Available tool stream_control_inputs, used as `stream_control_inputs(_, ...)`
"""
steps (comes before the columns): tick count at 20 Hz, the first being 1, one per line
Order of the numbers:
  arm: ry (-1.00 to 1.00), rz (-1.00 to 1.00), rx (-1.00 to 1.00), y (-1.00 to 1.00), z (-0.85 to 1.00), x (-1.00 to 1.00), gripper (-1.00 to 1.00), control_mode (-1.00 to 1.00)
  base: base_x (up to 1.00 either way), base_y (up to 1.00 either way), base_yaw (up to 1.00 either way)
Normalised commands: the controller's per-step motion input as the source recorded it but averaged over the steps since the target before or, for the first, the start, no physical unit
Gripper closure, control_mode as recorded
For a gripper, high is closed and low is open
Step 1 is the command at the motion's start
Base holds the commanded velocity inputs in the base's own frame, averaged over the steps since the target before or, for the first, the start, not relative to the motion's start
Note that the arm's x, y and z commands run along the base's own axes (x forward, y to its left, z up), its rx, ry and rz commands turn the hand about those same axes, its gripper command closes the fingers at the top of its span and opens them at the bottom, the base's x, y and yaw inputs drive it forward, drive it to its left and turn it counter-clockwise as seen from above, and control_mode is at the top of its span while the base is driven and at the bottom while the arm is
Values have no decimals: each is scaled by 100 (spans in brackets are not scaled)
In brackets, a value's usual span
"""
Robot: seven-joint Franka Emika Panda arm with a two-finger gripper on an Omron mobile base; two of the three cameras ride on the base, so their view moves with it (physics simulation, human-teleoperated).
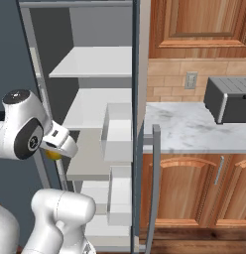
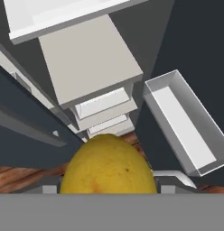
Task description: Place the cold items (potato and lemon) from the fridge in one tupperware on the dining counter. Place the warm items (hot dog and kebab skewer) in the stove area in another tupperware.
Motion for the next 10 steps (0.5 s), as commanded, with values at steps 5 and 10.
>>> stream_control_inputs(5, 0, 0, 0, 0, 0, 0, 100, -100, 0, 0, 0)
stream_control_inputs(10, 0, 0, 0, 0, 0, 0, 100, -100, 0, 0, 0)
